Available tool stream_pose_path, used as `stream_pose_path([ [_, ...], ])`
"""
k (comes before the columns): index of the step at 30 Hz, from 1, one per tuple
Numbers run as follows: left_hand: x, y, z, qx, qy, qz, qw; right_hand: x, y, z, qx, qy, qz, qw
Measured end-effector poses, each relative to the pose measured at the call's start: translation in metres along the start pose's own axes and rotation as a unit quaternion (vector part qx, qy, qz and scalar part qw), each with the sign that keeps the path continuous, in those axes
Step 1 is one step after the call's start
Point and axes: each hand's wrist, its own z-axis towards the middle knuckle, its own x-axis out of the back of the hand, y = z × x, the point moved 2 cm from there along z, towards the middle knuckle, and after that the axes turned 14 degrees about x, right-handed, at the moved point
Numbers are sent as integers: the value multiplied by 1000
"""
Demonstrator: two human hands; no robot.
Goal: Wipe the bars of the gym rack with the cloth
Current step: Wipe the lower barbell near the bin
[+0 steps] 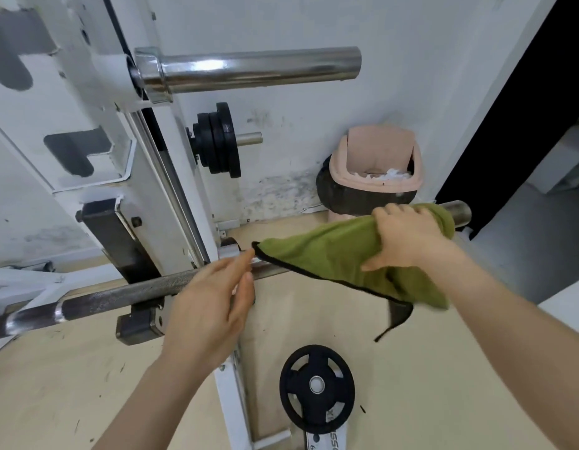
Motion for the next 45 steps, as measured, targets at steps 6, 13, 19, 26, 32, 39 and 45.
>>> stream_pose_path([
  [6,-21,6,68,94,-5,57,994,12,-106,22,174,94,63,978],
  [13,-24,7,36,16,28,130,991,6,-13,23,109,85,142,980],
  [19,-16,34,16,2,81,160,984,-29,98,10,-165,168,124,964],
  [26,-45,21,55,52,28,272,961,-52,104,12,-472,368,479,643],
  [32,-50,10,33,-14,82,234,969,-69,77,19,-379,460,753,277],
  [39,-24,23,11,-23,59,172,983,-50,-69,23,-189,357,903,149],
  [45,-12,-5,54,62,-56,141,986,-23,-195,32,-139,220,965,41],
])
